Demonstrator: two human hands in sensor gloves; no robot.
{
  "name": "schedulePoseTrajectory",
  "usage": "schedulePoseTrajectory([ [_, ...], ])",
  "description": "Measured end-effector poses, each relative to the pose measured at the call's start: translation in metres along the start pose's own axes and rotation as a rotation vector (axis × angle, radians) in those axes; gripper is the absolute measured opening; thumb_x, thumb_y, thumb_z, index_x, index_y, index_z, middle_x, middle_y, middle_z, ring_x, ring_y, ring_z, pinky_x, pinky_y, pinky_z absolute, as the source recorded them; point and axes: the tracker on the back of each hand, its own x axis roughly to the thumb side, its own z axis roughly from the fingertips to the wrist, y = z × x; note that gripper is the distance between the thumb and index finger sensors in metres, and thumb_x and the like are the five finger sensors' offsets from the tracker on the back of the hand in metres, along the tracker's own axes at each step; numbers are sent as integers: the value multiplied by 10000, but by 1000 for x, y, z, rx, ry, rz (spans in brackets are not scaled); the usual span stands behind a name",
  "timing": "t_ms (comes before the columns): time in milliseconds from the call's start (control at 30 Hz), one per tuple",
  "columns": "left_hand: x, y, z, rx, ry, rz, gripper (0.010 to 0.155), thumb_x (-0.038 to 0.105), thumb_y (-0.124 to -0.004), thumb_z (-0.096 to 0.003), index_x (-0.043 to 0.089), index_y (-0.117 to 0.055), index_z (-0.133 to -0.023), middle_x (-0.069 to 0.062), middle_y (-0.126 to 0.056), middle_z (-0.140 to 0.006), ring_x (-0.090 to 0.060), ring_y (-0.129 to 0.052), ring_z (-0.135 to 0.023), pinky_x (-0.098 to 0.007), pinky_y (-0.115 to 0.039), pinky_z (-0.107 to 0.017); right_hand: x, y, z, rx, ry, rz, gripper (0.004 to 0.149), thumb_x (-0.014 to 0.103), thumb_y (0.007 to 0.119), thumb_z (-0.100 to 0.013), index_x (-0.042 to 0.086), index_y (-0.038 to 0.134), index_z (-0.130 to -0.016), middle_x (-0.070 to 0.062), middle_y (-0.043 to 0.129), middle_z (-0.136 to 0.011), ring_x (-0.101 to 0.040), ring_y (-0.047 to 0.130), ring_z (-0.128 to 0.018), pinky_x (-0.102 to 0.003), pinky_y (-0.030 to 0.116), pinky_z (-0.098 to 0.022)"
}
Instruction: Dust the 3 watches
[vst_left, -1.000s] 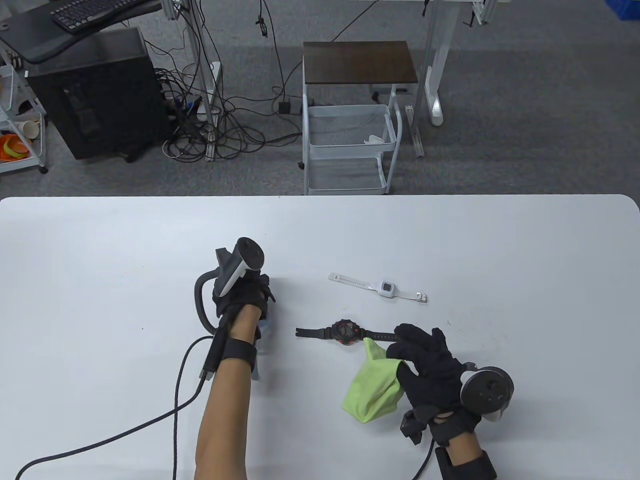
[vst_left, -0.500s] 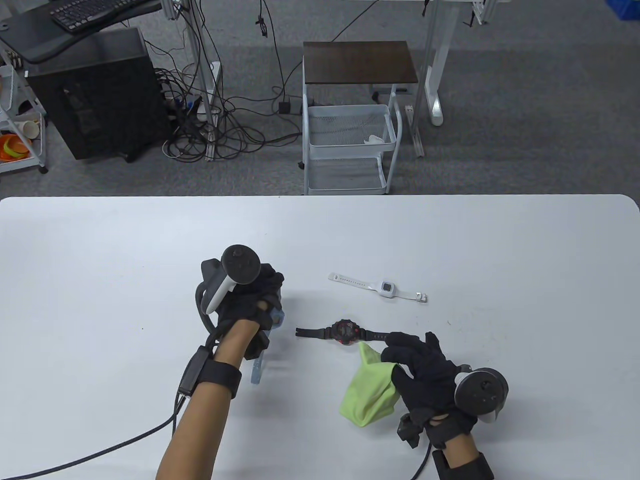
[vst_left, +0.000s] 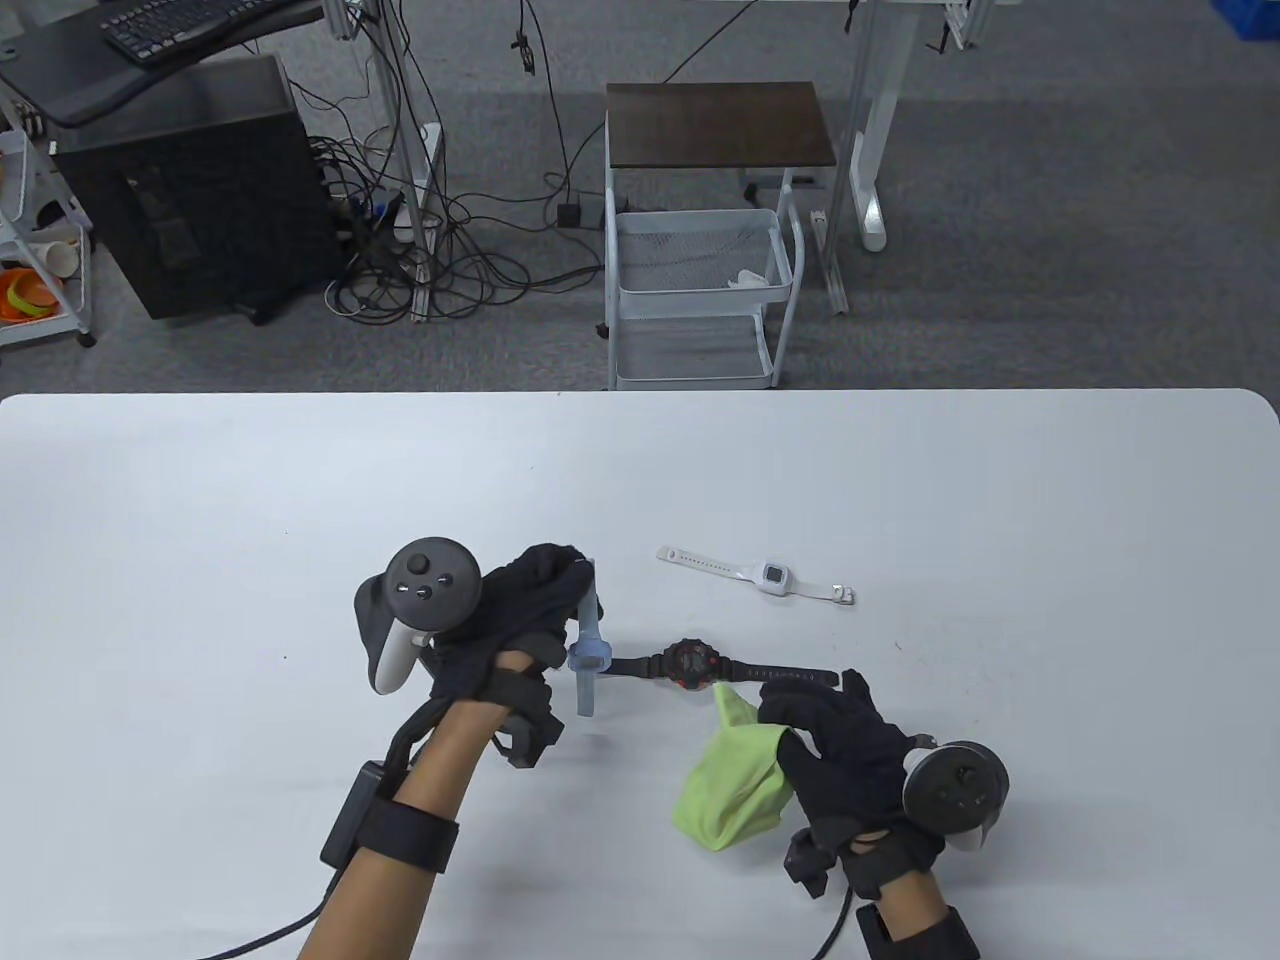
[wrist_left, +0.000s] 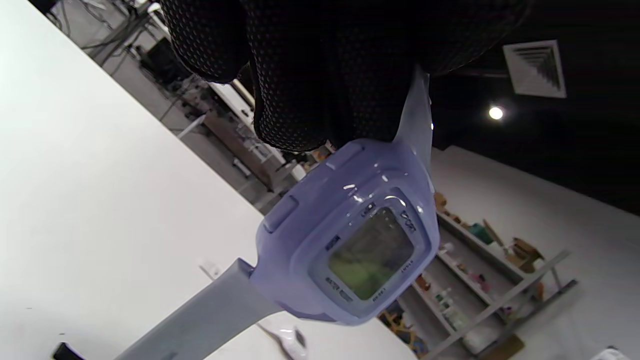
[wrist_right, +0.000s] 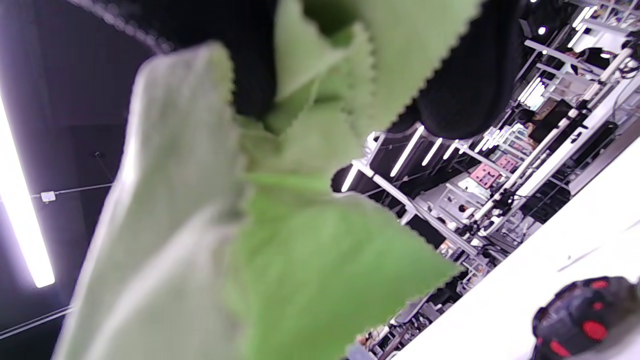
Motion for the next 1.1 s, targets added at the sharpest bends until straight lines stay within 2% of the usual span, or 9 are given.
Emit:
schedulePoseTrajectory([
  [133,12,3,12,6,-62,81,428,513,-714,-582,216,-766,-886,97,-1015,-650,-123,-1023,-755,-413,-770,-649,-2,-1,1,-22,26,-7,397,415,820,-434,183,882,-750,-207,886,-821,-426,933,-595,-806,380,-499],
  [400,35,-4,29,6,-182,133,430,516,-713,-584,213,-767,-884,104,-1018,-639,-116,-1029,-744,-407,-775,-645,0,0,2,-62,47,16,400,411,821,-435,171,881,-749,-216,898,-799,-422,945,-570,-801,390,-496],
  [633,54,-20,40,-45,-265,204,431,511,-710,-587,203,-763,-884,101,-1016,-628,-108,-1028,-742,-415,-769,-649,-3,-4,4,-110,89,56,402,407,825,-433,158,884,-743,-225,909,-778,-423,955,-548,-788,413,-496],
  [1000,68,-53,46,-159,-298,246,433,507,-705,-590,197,-756,-887,111,-1013,-629,-106,-1026,-744,-418,-766,-652,3,16,5,-111,149,96,406,412,827,-427,136,896,-717,-227,952,-718,-403,998,-484,-763,469,-485],
  [1100,66,-60,45,-164,-293,239,433,506,-705,-589,194,-755,-887,111,-1012,-630,-108,-1026,-744,-417,-766,-651,6,23,4,-112,128,38,405,423,823,-429,143,900,-711,-217,960,-712,-392,1008,-479,-758,483,-484],
])
